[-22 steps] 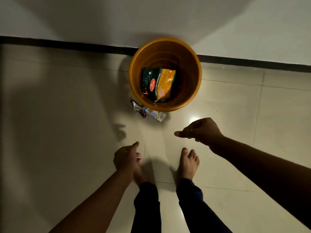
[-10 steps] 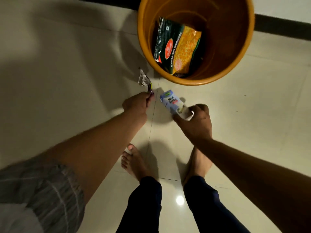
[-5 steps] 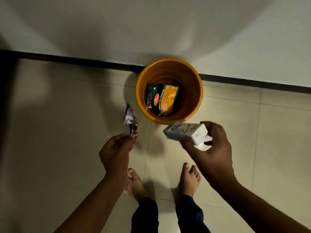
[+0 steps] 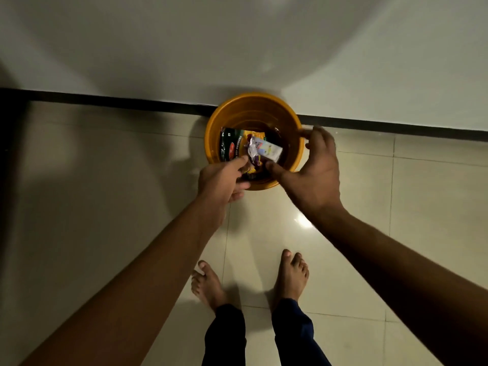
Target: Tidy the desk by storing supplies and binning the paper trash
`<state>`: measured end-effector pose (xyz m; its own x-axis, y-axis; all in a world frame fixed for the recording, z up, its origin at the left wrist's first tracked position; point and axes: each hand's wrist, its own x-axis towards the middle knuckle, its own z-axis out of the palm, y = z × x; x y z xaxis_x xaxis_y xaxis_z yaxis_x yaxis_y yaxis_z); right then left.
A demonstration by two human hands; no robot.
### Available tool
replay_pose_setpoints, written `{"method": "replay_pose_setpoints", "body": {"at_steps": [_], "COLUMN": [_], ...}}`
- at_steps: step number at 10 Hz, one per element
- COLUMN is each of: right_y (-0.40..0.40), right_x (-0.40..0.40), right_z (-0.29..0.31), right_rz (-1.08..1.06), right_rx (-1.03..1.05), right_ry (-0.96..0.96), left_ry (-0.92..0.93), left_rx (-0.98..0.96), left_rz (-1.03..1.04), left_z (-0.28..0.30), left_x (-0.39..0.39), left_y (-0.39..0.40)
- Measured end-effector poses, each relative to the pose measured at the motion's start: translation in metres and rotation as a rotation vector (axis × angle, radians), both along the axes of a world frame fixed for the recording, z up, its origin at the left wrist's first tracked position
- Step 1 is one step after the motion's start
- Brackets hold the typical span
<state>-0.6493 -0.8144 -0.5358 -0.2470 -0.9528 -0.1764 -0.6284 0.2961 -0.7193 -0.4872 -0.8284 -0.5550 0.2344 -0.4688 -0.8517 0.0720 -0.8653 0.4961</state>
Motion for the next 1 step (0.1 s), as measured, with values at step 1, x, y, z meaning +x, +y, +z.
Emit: {"method": "replay_pose_setpoints", "body": {"at_steps": [1], "right_y": [0.0256], "right_x": [-0.0015], "right_z": [0.0101], "right_rz": [-0.019], "right_rx": [0.016], "right_ry": [-0.028], "left_ry": [0.017], "left_rx": [0.009], "left_rz": [0.03], "left_z": [0.0141], "left_x": [0.0027], "left_y": [0.0287]}}
